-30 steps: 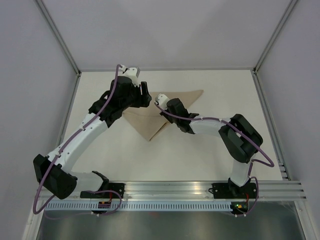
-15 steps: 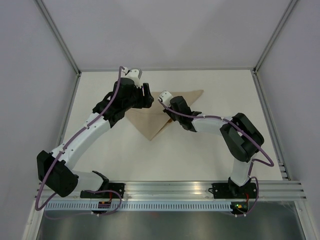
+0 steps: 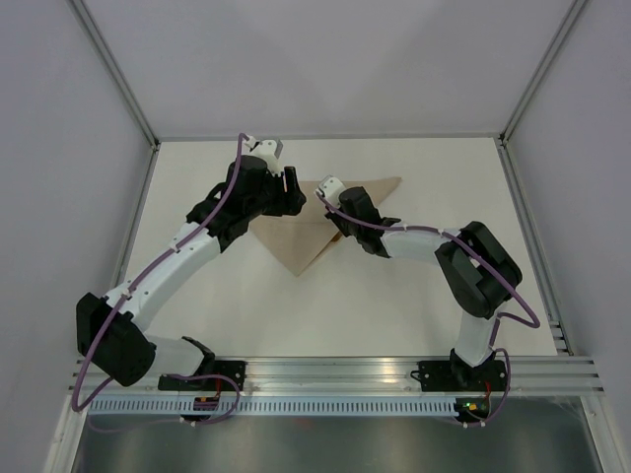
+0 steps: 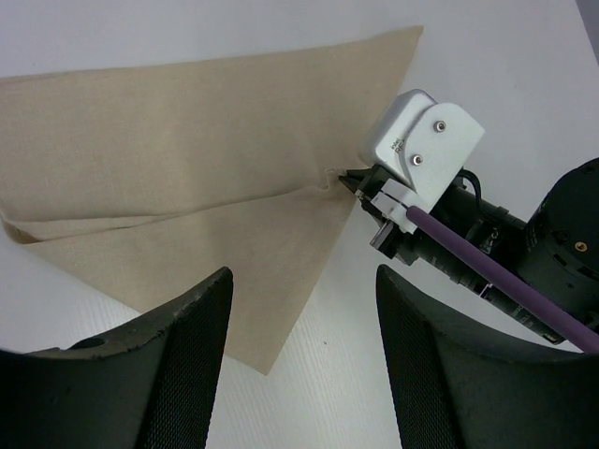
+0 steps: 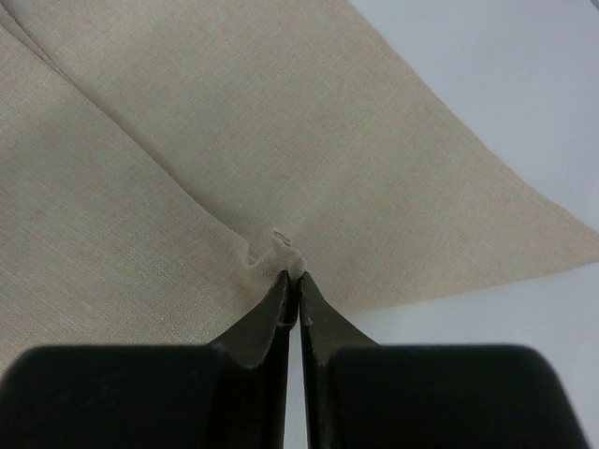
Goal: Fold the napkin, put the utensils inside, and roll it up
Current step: Fold the napkin
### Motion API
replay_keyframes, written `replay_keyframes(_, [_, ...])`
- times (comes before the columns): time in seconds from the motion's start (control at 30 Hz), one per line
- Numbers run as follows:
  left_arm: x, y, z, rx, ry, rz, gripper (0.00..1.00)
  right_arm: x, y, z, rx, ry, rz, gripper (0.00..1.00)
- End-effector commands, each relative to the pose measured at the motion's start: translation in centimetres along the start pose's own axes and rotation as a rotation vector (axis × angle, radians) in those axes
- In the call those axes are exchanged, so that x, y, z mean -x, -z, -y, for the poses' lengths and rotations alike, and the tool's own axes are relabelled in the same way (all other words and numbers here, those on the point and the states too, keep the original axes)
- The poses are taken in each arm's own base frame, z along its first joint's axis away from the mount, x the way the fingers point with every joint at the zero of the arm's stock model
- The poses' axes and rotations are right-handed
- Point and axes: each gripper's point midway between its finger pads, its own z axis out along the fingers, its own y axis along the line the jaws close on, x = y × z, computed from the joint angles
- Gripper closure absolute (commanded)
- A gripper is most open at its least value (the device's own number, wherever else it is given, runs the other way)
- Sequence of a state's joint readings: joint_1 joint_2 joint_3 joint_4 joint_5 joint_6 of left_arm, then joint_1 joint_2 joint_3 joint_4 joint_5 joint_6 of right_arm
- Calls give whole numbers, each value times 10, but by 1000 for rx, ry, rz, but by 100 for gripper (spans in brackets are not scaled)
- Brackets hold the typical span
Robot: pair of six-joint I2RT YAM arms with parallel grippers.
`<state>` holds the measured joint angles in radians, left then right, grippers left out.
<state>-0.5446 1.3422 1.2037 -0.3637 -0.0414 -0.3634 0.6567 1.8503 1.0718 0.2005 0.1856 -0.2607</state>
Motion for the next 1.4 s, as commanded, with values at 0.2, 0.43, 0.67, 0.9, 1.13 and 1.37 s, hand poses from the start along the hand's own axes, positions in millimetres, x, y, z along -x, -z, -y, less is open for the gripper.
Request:
replay_keyframes(0.2, [3,-4,6,-35,42,21,33,9,1,6,13,-41,11,73])
replay_keyframes(0.43, [4,-2,7,-39,37,25,32,18,2,9,17,-55,13,63])
replay_keyframes(0.67, [3,-3,8,-45,45,24,32,39,3,28,17,-127,31,48])
replay_keyframes(0.9, [-3,-8,13,-79,58,14,32,29,2,81,3,-318,-17,44])
replay_keyframes(1.13, [-16,-22,19,-127,85,0,33,-17,-7,149,-20,-581,-107,43])
replay_keyframes(1.37, [-30,-34,20,-149,98,-19,33,-59,-23,187,-27,-777,-176,42])
